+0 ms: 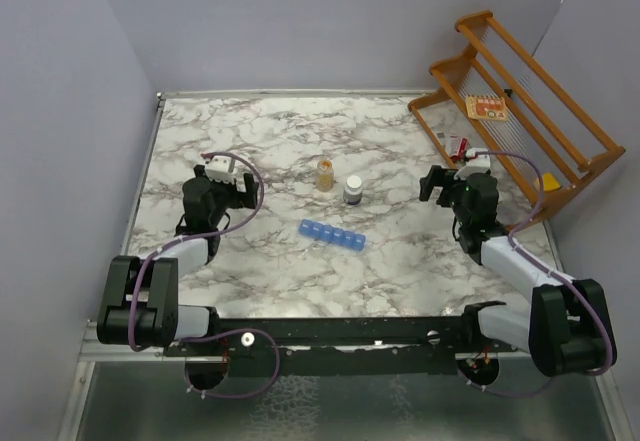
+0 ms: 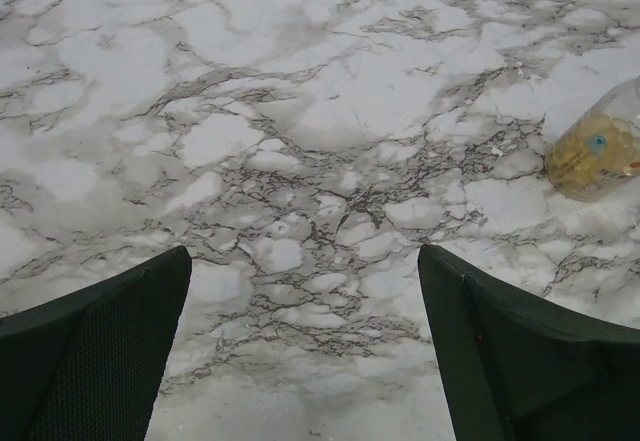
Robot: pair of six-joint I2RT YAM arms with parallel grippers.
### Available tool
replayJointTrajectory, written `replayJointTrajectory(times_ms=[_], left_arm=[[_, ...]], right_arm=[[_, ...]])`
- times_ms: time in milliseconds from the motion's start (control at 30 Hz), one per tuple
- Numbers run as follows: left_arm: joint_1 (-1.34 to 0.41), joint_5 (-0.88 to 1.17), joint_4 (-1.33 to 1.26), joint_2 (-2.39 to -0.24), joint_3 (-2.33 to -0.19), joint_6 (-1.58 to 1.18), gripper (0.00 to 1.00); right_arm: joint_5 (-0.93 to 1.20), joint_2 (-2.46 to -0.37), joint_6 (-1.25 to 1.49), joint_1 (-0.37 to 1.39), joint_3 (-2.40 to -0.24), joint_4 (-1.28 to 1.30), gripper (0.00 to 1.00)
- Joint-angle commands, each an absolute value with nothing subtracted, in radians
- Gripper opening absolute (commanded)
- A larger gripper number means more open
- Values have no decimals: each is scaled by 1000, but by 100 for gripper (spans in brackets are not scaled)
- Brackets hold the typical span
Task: Sort the pills into containers
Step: Pick up the pill container at the center of the board.
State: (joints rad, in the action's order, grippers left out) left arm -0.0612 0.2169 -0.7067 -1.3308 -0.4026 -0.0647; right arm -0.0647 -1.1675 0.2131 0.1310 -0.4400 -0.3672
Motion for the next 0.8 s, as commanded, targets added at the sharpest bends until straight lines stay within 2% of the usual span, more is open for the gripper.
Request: replayJointTrajectory(times_ms=[0,367,567,767], left_arm=[[-63,210,-712,-1303,-384,-56,99],[-63,225,-712,-1311,-393,-61,99],[-80,324,-710,-1295,-407,-80,99],[-126,319,-706,-1254,-405,-149,99]], right_arm=[[-70,-1164,216,133,-449,-395,100],[-53,-1163,231,133,-457,-392,100],[130,-1157,232,134,-475,-394,100],[249,-1117,234,141,-478,-347,100]])
